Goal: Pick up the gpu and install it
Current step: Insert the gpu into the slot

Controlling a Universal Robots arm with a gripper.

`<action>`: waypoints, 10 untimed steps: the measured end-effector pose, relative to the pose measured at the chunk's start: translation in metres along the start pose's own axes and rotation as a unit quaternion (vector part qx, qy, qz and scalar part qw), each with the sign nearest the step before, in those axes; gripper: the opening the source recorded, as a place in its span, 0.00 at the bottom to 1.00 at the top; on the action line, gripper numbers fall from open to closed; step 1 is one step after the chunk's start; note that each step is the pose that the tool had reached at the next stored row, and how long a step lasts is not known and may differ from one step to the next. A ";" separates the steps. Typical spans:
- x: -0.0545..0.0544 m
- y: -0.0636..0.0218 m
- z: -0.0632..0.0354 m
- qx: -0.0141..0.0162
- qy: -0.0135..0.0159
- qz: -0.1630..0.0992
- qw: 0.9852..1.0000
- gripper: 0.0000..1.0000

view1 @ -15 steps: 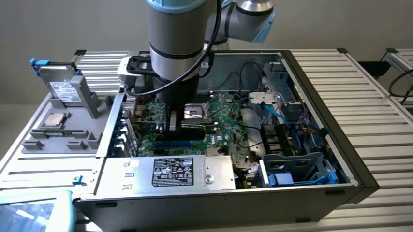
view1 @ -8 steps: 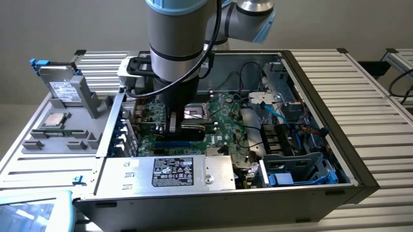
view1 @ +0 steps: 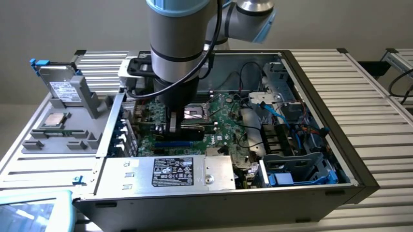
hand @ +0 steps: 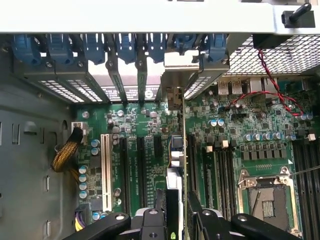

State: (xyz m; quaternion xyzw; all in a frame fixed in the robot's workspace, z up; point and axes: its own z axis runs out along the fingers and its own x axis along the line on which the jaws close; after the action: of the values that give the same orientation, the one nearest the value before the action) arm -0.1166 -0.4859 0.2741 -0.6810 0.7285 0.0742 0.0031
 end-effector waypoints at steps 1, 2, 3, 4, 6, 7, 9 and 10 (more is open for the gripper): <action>-0.001 0.0000 0.0001 0.000 0.000 0.000 1.000 0.28; -0.002 0.0001 0.0003 0.000 0.001 0.000 1.000 0.28; -0.003 0.0001 0.0002 0.000 0.001 0.000 1.000 0.28; -0.003 0.0001 0.0003 0.000 0.001 0.000 1.000 0.28; -0.003 0.0001 0.0002 0.000 0.001 0.000 1.000 0.28; -0.003 0.0002 0.0003 0.000 0.001 0.000 1.000 0.28; -0.003 0.0002 0.0003 0.000 0.005 -0.002 1.000 0.28; -0.003 0.0002 0.0003 0.000 0.008 -0.002 1.000 0.28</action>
State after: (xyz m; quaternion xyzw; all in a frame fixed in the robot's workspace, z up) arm -0.1166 -0.4827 0.2742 -0.6830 0.7272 0.0685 -0.0026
